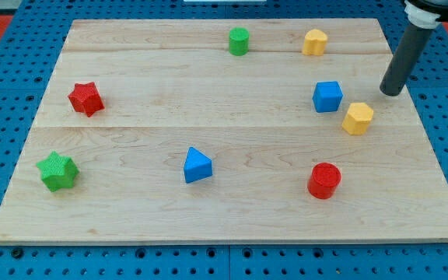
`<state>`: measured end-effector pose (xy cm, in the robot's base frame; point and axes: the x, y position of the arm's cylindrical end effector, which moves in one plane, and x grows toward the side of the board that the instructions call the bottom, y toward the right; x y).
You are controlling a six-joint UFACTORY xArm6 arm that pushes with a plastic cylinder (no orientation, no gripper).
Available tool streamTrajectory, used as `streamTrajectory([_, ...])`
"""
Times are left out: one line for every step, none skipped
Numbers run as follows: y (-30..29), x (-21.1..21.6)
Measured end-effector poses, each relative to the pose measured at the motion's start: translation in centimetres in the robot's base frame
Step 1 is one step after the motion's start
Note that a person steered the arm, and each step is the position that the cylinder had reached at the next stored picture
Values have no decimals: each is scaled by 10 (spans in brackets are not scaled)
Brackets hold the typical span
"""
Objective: Push the yellow heart to the top right corner of the board
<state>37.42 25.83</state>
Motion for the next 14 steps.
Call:
streamTrajectory([2, 0])
streamTrajectory([1, 0])
streamTrajectory([-4, 8])
streamTrajectory([-5, 55])
streamTrajectory([-7, 106])
streamTrajectory([-91, 125])
streamTrajectory([-180, 79])
streamTrajectory([-228, 44])
streamTrajectory([-253, -14])
streamTrajectory([-249, -48])
streamTrajectory([-210, -48])
streamTrajectory([-206, -59])
streamTrajectory([-171, -61])
streamTrajectory([-155, -62])
